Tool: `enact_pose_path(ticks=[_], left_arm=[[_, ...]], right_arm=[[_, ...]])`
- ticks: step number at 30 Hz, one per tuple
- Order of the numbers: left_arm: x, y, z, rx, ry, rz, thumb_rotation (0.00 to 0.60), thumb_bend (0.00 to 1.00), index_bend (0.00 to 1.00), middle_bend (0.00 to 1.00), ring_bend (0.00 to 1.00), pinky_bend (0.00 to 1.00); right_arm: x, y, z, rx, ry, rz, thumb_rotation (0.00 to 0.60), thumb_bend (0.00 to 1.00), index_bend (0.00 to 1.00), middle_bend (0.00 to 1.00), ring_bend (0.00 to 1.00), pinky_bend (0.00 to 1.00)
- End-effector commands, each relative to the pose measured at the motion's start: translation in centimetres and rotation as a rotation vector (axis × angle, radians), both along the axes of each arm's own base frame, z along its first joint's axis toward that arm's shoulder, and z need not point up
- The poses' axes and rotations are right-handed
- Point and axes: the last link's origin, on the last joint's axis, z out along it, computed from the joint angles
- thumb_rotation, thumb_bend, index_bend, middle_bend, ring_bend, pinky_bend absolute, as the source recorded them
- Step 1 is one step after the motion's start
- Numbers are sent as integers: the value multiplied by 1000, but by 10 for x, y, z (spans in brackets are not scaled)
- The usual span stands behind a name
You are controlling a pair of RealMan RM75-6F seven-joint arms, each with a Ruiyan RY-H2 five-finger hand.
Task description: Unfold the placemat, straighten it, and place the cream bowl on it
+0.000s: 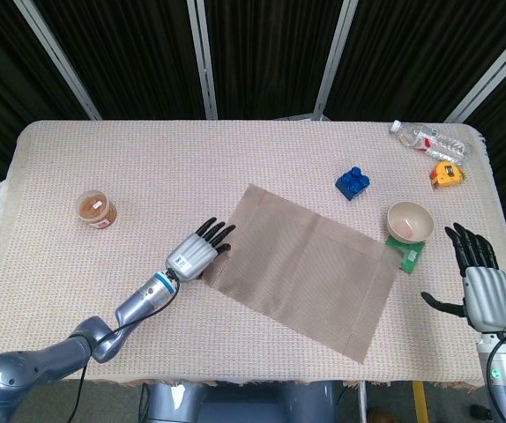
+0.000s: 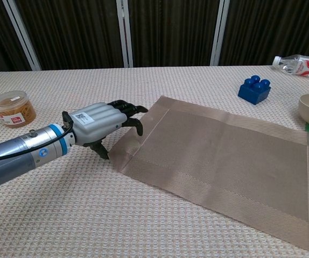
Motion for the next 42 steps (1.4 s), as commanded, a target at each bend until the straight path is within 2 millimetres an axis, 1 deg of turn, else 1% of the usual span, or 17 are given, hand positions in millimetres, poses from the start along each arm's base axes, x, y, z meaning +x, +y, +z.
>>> enact_pose_path(ticks=[1, 6, 8, 10, 13, 16, 21, 26, 30, 36, 37, 42], left_arm=[[2, -1, 0, 0, -3, -2, 600, 409, 330, 0, 0, 0], [2, -3, -2, -7, -8, 9, 600, 417, 395, 0, 0, 0], [2, -3, -2, -7, -10, 15, 600, 424, 451, 0, 0, 0], [1, -3, -2, -7, -13, 21, 600, 438, 531, 0, 0, 0], [0, -4, -2, -8, -21, 33, 600, 470, 598, 0, 0, 0], [-1, -6, -1, -14, -39, 56, 600, 492, 609, 0, 0, 0], [-4, -10, 3, -17, -58, 78, 600, 496, 642, 0, 0, 0], [-8, -20, 11, -11, -67, 103, 600, 499, 673, 0, 0, 0], [-14, -42, 20, -36, -76, 158, 600, 500, 674, 0, 0, 0], [-23, -73, 36, -72, -17, 209, 600, 500, 674, 0, 0, 0], [-24, -82, 42, -79, 5, 216, 600, 500, 674, 0, 0, 0], [-25, -107, 57, -113, 49, 241, 600, 499, 674, 0, 0, 0]], right_arm=[[0, 0, 1, 0, -3, 2, 600, 0, 0, 0, 0, 0], [1, 0, 1, 1, -5, 8, 600, 0, 0, 0, 0, 0], [1, 1, 2, -1, -7, 10, 600, 0, 0, 0, 0, 0], [2, 1, 2, -2, -9, 12, 600, 0, 0, 0, 0, 0], [3, 1, 3, -6, -11, 17, 600, 0, 0, 0, 0, 0], [4, 2, 4, -8, -15, 22, 600, 0, 0, 0, 0, 0], [6, 4, 6, -13, -22, 35, 600, 0, 0, 0, 0, 0], [8, 6, 8, -16, -29, 43, 600, 0, 0, 0, 0, 0], [9, 7, 9, -18, -32, 48, 600, 0, 0, 0, 0, 0], [11, 8, 10, -21, -36, 56, 600, 0, 0, 0, 0, 0], [11, 8, 10, -21, -35, 58, 600, 0, 0, 0, 0, 0], [13, 8, 10, -20, -36, 64, 600, 0, 0, 0, 0, 0]])
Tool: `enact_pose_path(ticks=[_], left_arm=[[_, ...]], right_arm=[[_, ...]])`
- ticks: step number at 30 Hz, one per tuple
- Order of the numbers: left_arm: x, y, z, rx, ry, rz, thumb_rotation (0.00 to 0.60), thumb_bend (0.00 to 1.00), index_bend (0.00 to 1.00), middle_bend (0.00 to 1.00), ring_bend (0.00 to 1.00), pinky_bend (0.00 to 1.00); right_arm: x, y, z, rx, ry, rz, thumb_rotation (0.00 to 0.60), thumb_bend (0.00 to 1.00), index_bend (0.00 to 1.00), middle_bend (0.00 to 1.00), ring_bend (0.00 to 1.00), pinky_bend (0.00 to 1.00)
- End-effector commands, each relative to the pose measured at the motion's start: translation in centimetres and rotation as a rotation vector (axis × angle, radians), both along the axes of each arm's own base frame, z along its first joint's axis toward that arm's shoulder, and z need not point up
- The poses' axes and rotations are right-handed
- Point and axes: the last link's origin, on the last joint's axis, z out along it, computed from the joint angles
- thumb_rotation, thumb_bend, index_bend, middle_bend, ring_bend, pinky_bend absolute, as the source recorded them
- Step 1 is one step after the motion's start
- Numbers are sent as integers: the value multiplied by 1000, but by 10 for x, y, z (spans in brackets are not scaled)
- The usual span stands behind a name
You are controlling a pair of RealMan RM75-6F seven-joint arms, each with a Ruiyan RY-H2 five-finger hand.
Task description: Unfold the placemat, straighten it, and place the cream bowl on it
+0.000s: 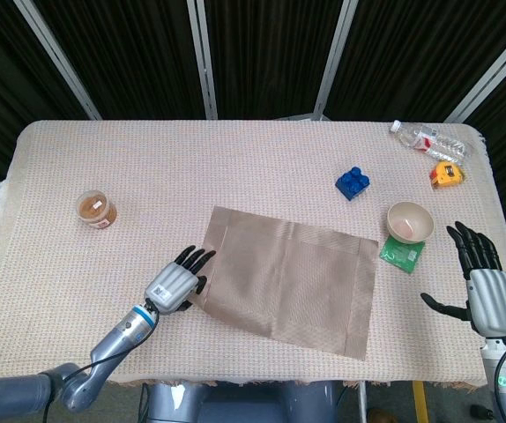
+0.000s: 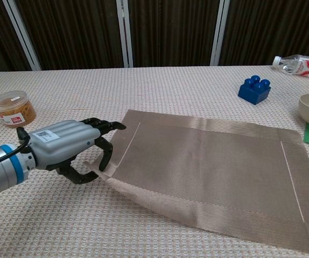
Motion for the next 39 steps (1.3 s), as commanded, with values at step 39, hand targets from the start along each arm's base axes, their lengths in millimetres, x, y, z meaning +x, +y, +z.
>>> enact_pose_path(ticks=[39], left_arm=[[-30, -83, 44, -118, 172, 113, 600, 490, 711, 0, 0, 0]], right_arm=[[4, 4, 4, -15, 3, 16, 600, 0, 0, 0, 0, 0]])
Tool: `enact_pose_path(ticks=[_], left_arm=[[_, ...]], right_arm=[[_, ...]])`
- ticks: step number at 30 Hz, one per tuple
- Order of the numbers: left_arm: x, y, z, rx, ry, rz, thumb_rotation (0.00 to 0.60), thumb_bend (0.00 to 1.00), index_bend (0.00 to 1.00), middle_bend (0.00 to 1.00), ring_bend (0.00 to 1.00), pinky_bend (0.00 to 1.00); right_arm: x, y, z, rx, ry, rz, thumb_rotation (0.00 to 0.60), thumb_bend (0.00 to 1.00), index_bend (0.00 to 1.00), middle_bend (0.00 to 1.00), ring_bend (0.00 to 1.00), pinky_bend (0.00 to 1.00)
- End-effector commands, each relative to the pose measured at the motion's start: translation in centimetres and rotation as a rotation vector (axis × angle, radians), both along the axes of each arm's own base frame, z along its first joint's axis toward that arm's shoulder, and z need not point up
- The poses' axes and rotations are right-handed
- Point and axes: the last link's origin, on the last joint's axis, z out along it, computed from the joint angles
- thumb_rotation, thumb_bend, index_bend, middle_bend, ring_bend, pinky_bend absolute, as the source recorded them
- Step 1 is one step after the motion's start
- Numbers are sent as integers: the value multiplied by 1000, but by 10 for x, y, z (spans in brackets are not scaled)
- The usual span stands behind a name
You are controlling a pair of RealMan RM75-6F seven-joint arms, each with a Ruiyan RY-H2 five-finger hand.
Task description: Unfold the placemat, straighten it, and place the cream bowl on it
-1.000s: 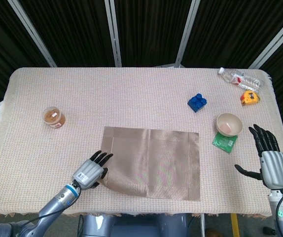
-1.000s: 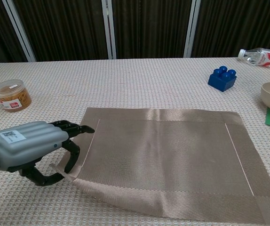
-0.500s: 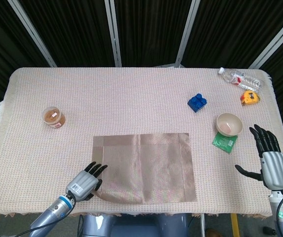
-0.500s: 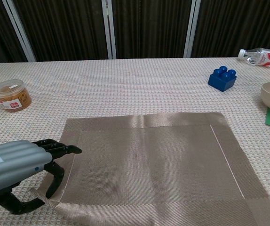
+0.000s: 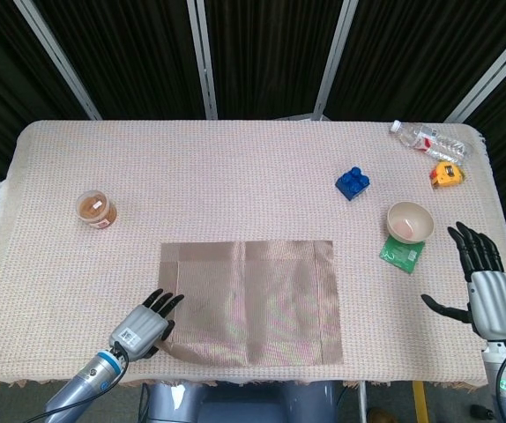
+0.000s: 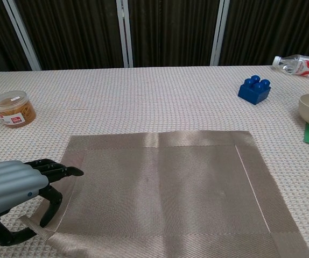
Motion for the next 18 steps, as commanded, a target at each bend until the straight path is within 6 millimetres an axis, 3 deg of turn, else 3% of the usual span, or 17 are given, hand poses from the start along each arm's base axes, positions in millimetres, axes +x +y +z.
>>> enact_pose_path(ticks=[1, 6, 8, 10, 12, 13, 18], left_arm=[[-2, -1, 2, 5, 5, -3, 600, 491, 711, 0, 0, 0], [-7, -2, 5, 18, 17, -2, 600, 472, 701, 0, 0, 0], [-8, -2, 6, 12, 19, 4, 600, 390, 654, 0, 0, 0], [-10, -3, 6, 3, 22, 4, 600, 248, 476, 0, 0, 0], [-11, -4, 8, -8, 27, 3, 600, 94, 133, 0, 0, 0], [-12, -5, 9, -14, 29, 4, 600, 46, 31, 0, 0, 0], [-12, -8, 21, -40, -3, 29, 600, 0, 0, 0, 0, 0]], right_arm=[[0, 0, 0, -1, -2, 0, 600, 0, 0, 0, 0, 0], [1, 0, 0, 0, -2, 3, 600, 0, 0, 0, 0, 0], [1, 1, 1, -2, -2, 3, 600, 0, 0, 0, 0, 0], [1, 1, 1, -3, -2, 3, 600, 0, 0, 0, 0, 0], [1, 1, 1, -3, -2, 3, 600, 0, 0, 0, 0, 0], [1, 1, 1, -2, -2, 3, 600, 0, 0, 0, 0, 0], [1, 1, 0, 1, -1, 0, 600, 0, 0, 0, 0, 0]])
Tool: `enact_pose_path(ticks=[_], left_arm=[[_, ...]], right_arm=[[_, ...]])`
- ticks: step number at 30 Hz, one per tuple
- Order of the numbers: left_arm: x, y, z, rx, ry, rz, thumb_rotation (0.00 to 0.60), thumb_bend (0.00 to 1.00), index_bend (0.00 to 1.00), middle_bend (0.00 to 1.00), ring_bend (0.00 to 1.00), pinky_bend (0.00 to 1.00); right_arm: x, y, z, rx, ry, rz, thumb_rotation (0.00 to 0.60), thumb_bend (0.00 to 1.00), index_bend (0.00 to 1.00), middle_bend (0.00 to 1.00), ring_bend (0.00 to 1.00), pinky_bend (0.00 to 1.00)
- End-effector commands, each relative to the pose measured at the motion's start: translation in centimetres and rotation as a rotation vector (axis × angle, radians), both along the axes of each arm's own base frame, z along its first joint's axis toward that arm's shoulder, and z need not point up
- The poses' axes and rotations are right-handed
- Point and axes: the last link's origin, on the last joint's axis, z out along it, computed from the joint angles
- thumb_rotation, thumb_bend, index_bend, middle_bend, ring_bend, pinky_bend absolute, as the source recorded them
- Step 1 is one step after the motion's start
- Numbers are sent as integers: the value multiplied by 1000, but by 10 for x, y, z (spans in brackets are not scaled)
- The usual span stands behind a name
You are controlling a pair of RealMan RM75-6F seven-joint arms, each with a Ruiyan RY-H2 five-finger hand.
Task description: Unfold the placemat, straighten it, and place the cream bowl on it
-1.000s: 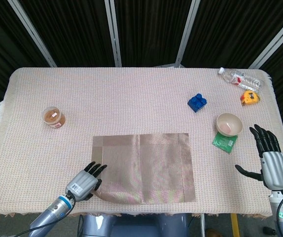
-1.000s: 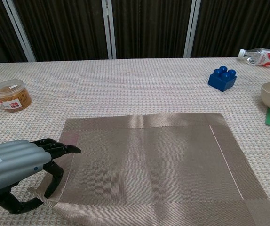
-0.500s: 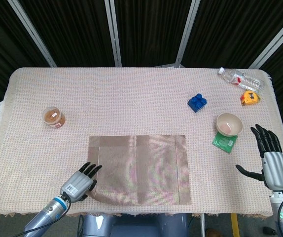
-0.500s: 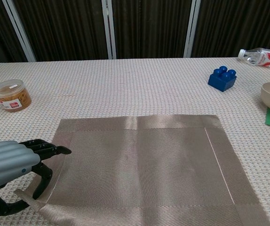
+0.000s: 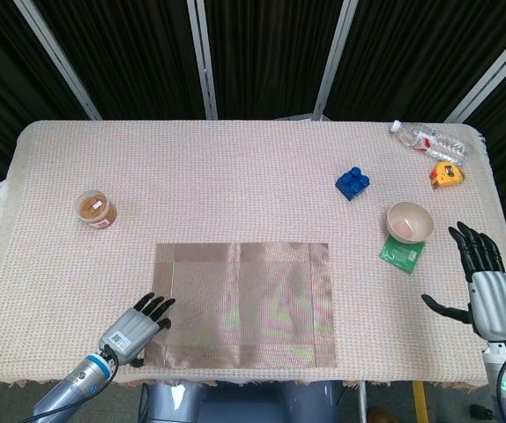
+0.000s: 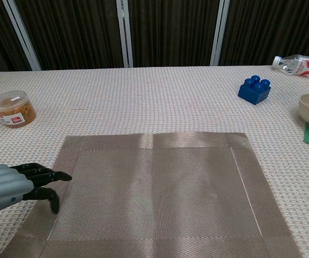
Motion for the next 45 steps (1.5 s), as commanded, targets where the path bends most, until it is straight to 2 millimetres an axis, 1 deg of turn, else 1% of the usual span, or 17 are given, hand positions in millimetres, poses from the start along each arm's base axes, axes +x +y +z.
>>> enact_pose_path(ticks=[1, 3, 5, 6, 8, 10, 12, 15, 16, 19, 23, 26, 31, 35, 38, 44, 45], left_arm=[[2, -2, 13, -12, -42, 22, 600, 0, 0, 0, 0, 0], [3, 0, 23, 6, -61, 24, 600, 0, 0, 0, 0, 0], [3, 4, 38, 54, -88, 24, 600, 0, 0, 0, 0, 0], [3, 5, 41, 61, -93, 24, 600, 0, 0, 0, 0, 0], [3, 11, 58, 127, -125, 32, 600, 0, 0, 0, 0, 0], [1, 18, 70, 192, -135, 25, 600, 0, 0, 0, 0, 0], [-5, 26, 87, 283, -136, 15, 600, 0, 0, 0, 0, 0], [-13, 33, 102, 349, -160, 49, 600, 0, 0, 0, 0, 0], [-18, 39, 111, 391, -165, 62, 600, 0, 0, 0, 0, 0], [-27, 50, 126, 476, -185, 97, 600, 0, 0, 0, 0, 0], [-41, 64, 146, 614, -202, 154, 600, 0, 0, 0, 0, 0], [-47, 68, 156, 686, -215, 187, 600, 0, 0, 0, 0, 0], [-57, 67, 173, 817, -242, 257, 600, 0, 0, 0, 0, 0], [-60, 63, 174, 835, -227, 275, 600, 0, 0, 0, 0, 0], [-59, 61, 175, 837, -222, 269, 600, 10, 0, 0, 0, 0], [-65, 56, 181, 842, -212, 268, 600, 17, 0, 0, 0, 0], [-66, 55, 182, 843, -213, 269, 600, 17, 0, 0, 0, 0]], right_arm=[[0, 0, 0, 3, -1, -2, 600, 0, 0, 0, 0, 0], [-1, 0, -1, 4, 0, -3, 600, 0, 0, 0, 0, 0], [-1, 0, -1, 8, -1, -5, 600, 0, 0, 0, 0, 0], [-1, 0, -1, 9, 0, -5, 600, 0, 0, 0, 0, 0], [-2, 0, -2, 14, 1, -8, 600, 0, 0, 0, 0, 0], [-2, 0, -3, 18, 1, -11, 600, 0, 0, 0, 0, 0], [-2, -1, -3, 23, 1, -15, 600, 0, 0, 0, 0, 0], [-3, -1, -4, 26, 3, -18, 600, 0, 0, 0, 0, 0], [-3, -2, -5, 29, 6, -20, 600, 0, 0, 0, 0, 0], [-5, -2, -8, 39, 11, -36, 600, 0, 0, 0, 0, 0], [-12, -5, -22, 94, 37, -79, 600, 0, 0, 0, 0, 0], [-17, -10, -30, 127, 57, -103, 600, 0, 0, 0, 0, 0], [-30, -29, -46, 213, 135, -145, 600, 0, 17, 0, 0, 0], [-39, -50, -57, 271, 169, -185, 600, 0, 42, 0, 0, 0], [-48, -73, -64, 297, 181, -232, 600, 0, 73, 0, 0, 0], [-63, -115, -65, 290, 208, -298, 600, 0, 109, 0, 0, 0], [-64, -119, -65, 289, 213, -304, 600, 0, 113, 0, 0, 0]])
